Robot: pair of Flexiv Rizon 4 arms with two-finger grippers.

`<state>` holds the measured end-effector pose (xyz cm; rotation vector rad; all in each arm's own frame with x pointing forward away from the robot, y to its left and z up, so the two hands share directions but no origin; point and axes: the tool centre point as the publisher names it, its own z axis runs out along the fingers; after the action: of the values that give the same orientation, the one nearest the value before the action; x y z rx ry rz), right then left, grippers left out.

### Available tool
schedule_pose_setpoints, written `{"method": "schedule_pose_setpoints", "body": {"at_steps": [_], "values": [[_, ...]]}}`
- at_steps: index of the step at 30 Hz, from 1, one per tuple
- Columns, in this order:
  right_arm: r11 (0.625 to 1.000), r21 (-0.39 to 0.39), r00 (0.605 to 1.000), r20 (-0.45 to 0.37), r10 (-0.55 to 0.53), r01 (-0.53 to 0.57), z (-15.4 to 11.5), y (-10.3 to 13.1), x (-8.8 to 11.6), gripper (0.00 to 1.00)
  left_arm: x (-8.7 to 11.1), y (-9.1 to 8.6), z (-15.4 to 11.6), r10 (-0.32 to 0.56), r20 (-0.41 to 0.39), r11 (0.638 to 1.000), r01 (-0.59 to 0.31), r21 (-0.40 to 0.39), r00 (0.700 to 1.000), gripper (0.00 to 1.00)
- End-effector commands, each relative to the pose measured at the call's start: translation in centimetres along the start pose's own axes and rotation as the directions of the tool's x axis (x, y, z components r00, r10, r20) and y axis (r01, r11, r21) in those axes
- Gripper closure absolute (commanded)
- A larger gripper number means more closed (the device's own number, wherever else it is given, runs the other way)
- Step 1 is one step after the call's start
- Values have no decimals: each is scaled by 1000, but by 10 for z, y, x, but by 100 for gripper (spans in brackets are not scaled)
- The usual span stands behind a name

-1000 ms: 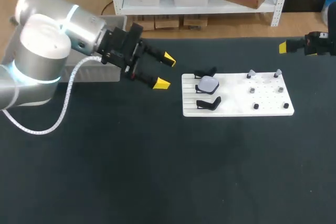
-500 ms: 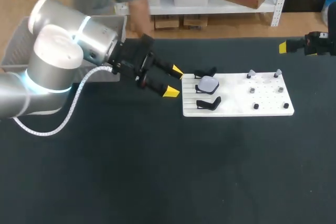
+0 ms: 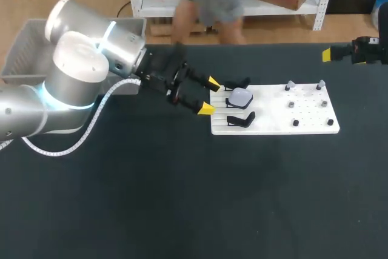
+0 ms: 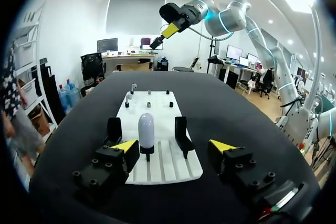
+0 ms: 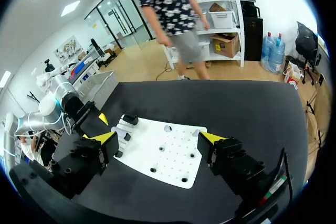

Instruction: Pick up each earbud case from the left stands, insert the matching earbuds, close the lid, and place the case in the box.

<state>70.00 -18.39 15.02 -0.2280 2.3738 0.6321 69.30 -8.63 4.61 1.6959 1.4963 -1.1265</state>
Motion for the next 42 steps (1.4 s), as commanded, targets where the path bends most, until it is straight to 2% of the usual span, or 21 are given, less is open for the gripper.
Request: {"method": "schedule_pose_setpoints", "body": {"at_steps": [1,9,13,27,36,42], "values": [[1000,-5,1000,-1,-1,1,0,-1,0,0,1,12,5,-1,-13,1000,1,16,1000,20],[1000,-5,1000,-1,-1,1,0,-1,0,0,5,19,12,-8,-26,1000,8,22,1000,15],[1000,-5,1000,-1,-1,1,0,-1,0,0,3,23,16,4,-52,1000,-3,19,999,9],[1000,-5,1000,-1,-1,1,0,-1,0,0,5,33,29,1,-56,1000,1,29,998,20],[1000,-5,1000,-1,-1,1,0,-1,0,0,7,34,35,-21,-32,1000,21,10,999,35],[1000,-5,1000,-1,-1,1,0,-1,0,0,6,33,40,-20,-17,1000,20,4,1000,34]]}}
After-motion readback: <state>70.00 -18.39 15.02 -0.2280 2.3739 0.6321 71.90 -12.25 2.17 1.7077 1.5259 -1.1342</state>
